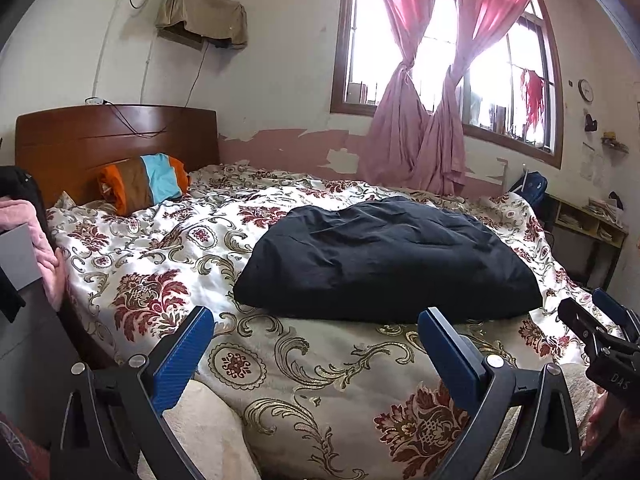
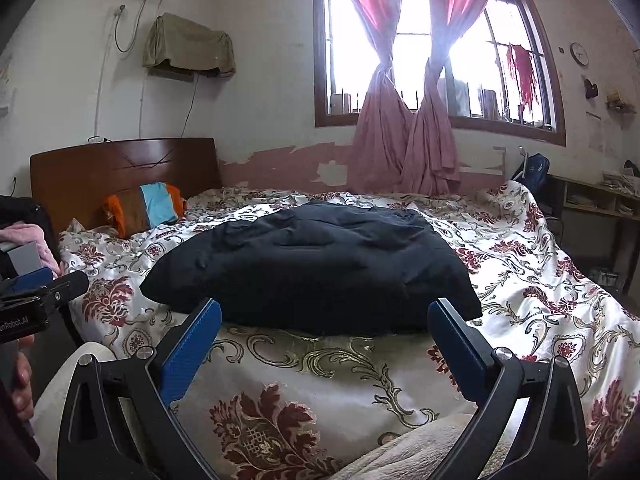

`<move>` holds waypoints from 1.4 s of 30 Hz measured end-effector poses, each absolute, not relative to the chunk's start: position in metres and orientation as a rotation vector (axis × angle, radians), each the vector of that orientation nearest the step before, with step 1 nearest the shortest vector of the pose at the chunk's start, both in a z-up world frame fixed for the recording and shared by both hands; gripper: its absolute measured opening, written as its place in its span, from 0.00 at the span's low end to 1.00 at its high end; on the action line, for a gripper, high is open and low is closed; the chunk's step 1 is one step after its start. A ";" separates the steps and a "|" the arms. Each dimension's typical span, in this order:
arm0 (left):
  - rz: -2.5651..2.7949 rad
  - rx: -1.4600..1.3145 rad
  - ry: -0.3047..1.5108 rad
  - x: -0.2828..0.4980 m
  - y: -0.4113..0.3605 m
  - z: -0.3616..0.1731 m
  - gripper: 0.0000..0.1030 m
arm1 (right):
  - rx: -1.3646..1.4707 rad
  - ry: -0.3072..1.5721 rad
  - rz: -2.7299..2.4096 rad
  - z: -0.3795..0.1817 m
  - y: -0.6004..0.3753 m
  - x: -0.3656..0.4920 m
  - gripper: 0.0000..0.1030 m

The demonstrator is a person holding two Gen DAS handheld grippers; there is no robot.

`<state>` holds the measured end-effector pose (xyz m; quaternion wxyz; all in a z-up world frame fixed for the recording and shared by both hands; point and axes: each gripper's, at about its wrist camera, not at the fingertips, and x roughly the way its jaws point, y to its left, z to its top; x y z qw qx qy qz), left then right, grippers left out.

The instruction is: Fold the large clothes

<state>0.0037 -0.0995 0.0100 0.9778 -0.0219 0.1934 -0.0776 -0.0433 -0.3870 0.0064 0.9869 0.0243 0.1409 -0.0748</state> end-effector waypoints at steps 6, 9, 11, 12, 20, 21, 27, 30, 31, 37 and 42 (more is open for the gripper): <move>-0.153 -0.030 0.388 0.001 -0.103 0.010 1.00 | 0.053 0.280 -0.151 0.008 -0.386 -0.043 0.99; -0.153 -0.021 0.384 0.000 -0.105 0.011 1.00 | 0.057 0.280 -0.149 0.008 -0.386 -0.043 0.99; -0.151 -0.016 0.382 0.000 -0.106 0.011 1.00 | 0.057 0.280 -0.147 0.008 -0.385 -0.043 0.98; -0.151 -0.013 0.382 0.000 -0.106 0.011 1.00 | 0.056 0.281 -0.147 0.008 -0.385 -0.042 0.98; -0.145 0.001 0.373 -0.002 -0.109 0.012 1.00 | 0.057 0.283 -0.148 0.008 -0.383 -0.042 0.98; -0.146 0.001 0.373 -0.002 -0.109 0.012 1.00 | 0.058 0.282 -0.147 0.008 -0.383 -0.042 0.98; -0.147 0.001 0.372 -0.002 -0.109 0.013 1.00 | 0.057 0.281 -0.147 0.007 -0.382 -0.043 0.99; -0.146 0.001 0.372 -0.002 -0.109 0.013 1.00 | 0.058 0.282 -0.144 0.007 -0.382 -0.042 0.99; -0.146 0.001 0.372 -0.002 -0.109 0.013 1.00 | 0.058 0.282 -0.144 0.007 -0.382 -0.042 0.99; -0.147 0.004 0.371 -0.003 -0.109 0.013 1.00 | 0.066 0.287 -0.146 0.006 -0.383 -0.042 0.99; -0.147 0.004 0.371 -0.003 -0.109 0.014 1.00 | 0.069 0.287 -0.151 0.005 -0.382 -0.043 0.98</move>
